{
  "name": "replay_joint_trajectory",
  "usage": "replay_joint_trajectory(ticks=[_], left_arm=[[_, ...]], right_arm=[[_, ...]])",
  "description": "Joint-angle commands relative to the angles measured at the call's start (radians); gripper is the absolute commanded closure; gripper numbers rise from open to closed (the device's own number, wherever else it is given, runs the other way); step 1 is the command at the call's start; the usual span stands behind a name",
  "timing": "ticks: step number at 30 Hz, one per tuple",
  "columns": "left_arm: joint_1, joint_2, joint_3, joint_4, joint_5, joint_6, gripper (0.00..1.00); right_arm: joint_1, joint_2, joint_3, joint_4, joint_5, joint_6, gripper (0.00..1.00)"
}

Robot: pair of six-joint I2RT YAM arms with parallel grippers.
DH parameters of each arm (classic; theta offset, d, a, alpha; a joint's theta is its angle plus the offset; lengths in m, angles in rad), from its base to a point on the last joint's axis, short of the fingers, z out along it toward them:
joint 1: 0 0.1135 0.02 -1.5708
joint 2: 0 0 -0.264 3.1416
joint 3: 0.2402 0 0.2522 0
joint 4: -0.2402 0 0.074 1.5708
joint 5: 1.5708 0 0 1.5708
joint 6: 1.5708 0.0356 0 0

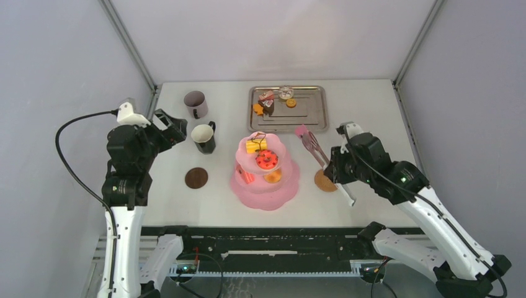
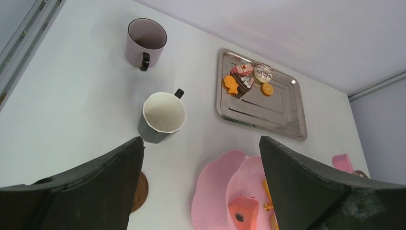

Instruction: Serve the afternoon tea

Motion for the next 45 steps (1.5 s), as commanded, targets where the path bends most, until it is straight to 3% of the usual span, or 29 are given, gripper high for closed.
replay_joint_trajectory(ticks=[1, 6, 11, 19, 35, 39, 45], left_arm=[[0.008, -0.025, -0.024, 0.013, 0.026, -0.002, 0.06], [0.009, -0.031, -0.028, 0.005, 0.034, -0.002, 0.06], [0.008, -0.038, -0.037, 0.004, 0.042, -0.007, 0.06], [0.009, -0.057, -0.037, -0.017, 0.027, -0.004, 0.06], [0.008, -0.052, -0.023, -0.031, 0.007, -0.006, 0.06], [0.009, -0.048, -0.022, -0.031, 0.005, -0.007, 0.06], [0.009, -0.042, -0.022, -0.032, 0.007, -0.006, 0.06]], right_arm=[[0.052, -0.071, 0.003, -0.111, 0.032, 0.097, 0.90], [0.091, -0.119, -0.075, -0.153, 0.078, 0.173, 0.90], [0.131, -0.098, -0.133, -0.077, 0.072, 0.210, 0.90], [0.214, 0.047, -0.197, 0.140, 0.039, 0.215, 0.91], [0.231, 0.315, -0.196, 0.460, -0.093, 0.130, 0.89], [0.234, 0.365, -0.193, 0.493, -0.099, 0.119, 0.83], [0.240, 0.387, -0.188, 0.489, -0.088, 0.126, 0.58]])
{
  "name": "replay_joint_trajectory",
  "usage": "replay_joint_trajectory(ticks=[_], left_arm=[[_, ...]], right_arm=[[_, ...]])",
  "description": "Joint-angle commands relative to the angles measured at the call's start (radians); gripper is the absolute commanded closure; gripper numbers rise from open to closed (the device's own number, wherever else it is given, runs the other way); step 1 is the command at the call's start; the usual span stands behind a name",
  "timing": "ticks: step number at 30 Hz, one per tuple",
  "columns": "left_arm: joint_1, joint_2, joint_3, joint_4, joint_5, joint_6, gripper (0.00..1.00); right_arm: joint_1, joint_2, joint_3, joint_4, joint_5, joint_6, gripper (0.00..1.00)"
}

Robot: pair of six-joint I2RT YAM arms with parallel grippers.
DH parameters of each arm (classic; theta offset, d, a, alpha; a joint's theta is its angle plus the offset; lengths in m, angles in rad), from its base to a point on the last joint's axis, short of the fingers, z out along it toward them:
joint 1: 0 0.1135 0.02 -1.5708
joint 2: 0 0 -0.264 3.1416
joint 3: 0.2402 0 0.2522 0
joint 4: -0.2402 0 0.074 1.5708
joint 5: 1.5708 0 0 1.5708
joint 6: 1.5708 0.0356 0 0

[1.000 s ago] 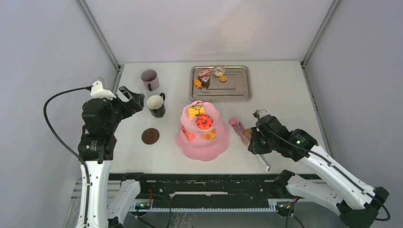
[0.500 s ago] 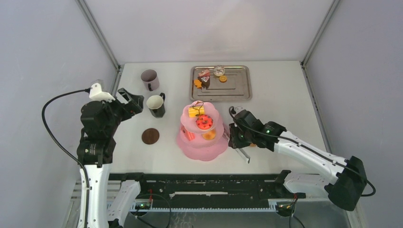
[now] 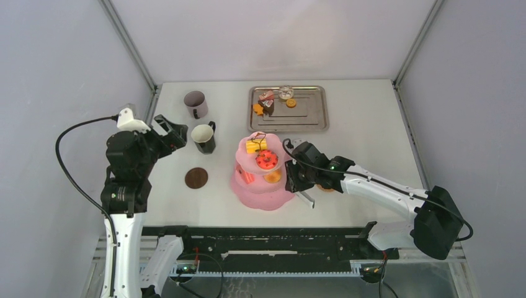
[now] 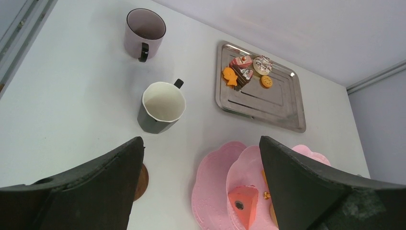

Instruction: Serve the afternoon tea

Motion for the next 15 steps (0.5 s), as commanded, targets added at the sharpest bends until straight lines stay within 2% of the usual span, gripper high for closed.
replay_joint_trajectory(ticks=[1, 6, 15], left_arm=[[0.008, 0.002, -0.005, 0.017, -0.008, -0.006, 0.06], [0.007, 0.005, -0.008, 0.019, -0.005, -0.008, 0.06], [0.009, 0.002, -0.009, 0.021, -0.007, -0.005, 0.06]], right_arm=[[0.012, -0.013, 0.021, 0.063, 0.008, -0.014, 0.56], [0.013, -0.034, 0.021, 0.044, 0.022, -0.017, 0.51], [0.015, -0.144, -0.002, -0.053, 0.079, 0.001, 0.51]])
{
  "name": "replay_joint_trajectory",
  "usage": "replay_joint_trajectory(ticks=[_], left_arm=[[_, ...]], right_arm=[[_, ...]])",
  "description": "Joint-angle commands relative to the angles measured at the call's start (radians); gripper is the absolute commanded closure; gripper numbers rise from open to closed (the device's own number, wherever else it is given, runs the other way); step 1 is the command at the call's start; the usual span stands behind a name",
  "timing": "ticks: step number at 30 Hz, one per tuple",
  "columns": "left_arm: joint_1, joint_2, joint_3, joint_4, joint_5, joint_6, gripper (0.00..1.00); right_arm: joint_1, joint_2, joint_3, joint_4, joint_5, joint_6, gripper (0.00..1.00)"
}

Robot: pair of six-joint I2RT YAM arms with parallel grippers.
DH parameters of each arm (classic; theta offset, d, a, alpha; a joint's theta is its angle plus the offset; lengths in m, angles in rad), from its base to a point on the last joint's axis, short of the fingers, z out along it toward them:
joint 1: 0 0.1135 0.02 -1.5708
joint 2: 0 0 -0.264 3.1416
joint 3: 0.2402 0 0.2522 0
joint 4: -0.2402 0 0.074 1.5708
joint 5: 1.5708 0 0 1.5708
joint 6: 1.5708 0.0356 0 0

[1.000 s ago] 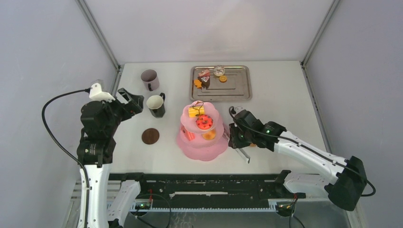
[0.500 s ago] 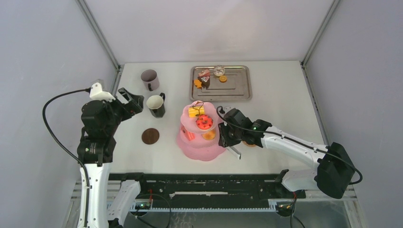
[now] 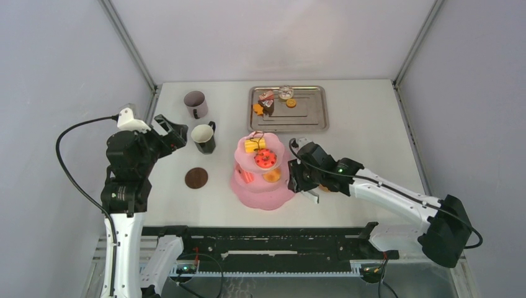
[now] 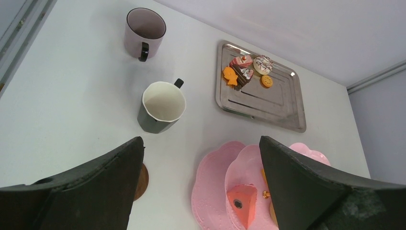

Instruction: Serve the afternoon tea

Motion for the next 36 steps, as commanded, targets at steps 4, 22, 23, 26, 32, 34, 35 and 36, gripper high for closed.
replay_joint_trajectory(ticks=[4, 22, 23, 26, 32, 34, 35, 36], left_arm=[[0.008, 0.002, -0.012, 0.027, 0.002, -0.008, 0.06], [0.008, 0.020, 0.006, 0.034, 0.007, -0.009, 0.06], [0.008, 0.023, 0.007, 0.034, 0.006, -0.009, 0.06], [0.008, 0.031, 0.013, 0.036, 0.004, -0.011, 0.06], [0.008, 0.055, 0.029, 0.036, -0.014, -0.011, 0.06], [0.009, 0.066, 0.035, 0.035, -0.021, -0.008, 0.06], [0.008, 0.072, 0.041, 0.032, -0.028, -0.006, 0.06], [0.009, 0.079, 0.044, 0.030, -0.035, -0.004, 0.06]], right_arm=[[0.008, -0.137, -0.030, -0.065, 0.070, 0.028, 0.52], [-0.191, -0.351, -0.018, -0.193, 0.132, -0.012, 1.00], [-0.231, -0.351, -0.004, -0.179, 0.115, -0.030, 1.00], [-0.341, -0.298, 0.065, -0.132, 0.062, -0.077, 1.00], [-0.456, -0.064, 0.239, 0.014, 0.018, -0.144, 1.00], [-0.498, 0.032, 0.312, 0.056, -0.019, -0.148, 1.00], [-0.508, 0.085, 0.342, 0.080, -0.029, -0.149, 1.00], [-0.517, 0.138, 0.392, 0.101, -0.038, -0.152, 1.00]])
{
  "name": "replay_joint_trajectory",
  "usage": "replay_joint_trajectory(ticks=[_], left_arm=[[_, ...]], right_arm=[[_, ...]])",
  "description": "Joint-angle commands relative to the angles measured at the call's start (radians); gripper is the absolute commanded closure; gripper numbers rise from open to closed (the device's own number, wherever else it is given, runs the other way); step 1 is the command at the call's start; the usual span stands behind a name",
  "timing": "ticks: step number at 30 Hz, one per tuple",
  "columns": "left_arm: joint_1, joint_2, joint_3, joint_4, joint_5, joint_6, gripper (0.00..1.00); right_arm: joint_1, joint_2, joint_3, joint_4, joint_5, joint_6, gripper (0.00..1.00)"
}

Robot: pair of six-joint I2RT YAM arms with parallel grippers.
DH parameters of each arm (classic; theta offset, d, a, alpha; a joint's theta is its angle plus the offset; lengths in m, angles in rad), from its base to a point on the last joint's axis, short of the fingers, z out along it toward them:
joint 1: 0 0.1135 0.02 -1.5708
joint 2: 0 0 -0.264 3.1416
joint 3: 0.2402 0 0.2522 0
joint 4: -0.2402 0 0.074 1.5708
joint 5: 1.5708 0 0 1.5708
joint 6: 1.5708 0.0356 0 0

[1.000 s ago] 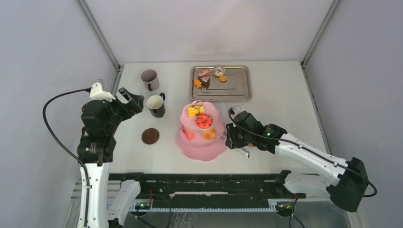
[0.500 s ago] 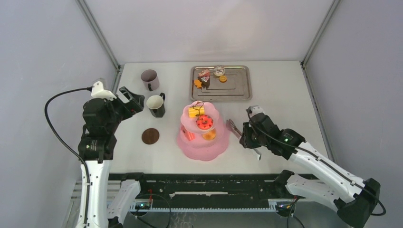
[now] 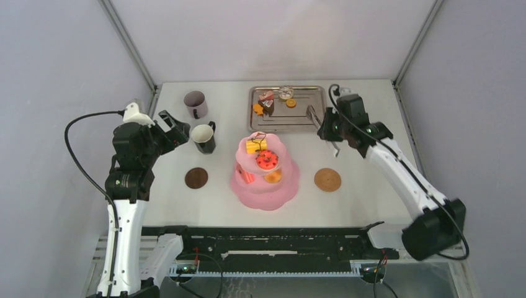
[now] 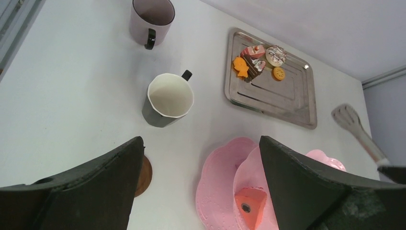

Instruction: Serve the afternoon tea

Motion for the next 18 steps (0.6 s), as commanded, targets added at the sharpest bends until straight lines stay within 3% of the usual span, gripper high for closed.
replay_joint_trajectory(ticks=[1, 5, 12, 18], left_arm=[[0.008, 0.022, 0.047, 0.028, -0.034, 0.002, 0.06], [0.009, 0.063, 0.084, 0.017, -0.053, 0.009, 0.06], [0.008, 0.128, 0.139, 0.002, -0.090, 0.015, 0.06], [0.008, 0.159, 0.151, 0.004, -0.119, 0.013, 0.06]], right_arm=[[-0.049, 0.186, 0.179, 0.182, -0.067, -0.047, 1.00], [-0.085, 0.405, 0.375, 0.183, -0.119, -0.032, 1.00], [-0.147, 0.718, 0.676, 0.190, -0.224, 0.045, 0.68], [-0.175, 0.882, 0.853, 0.163, -0.268, 0.088, 0.55]])
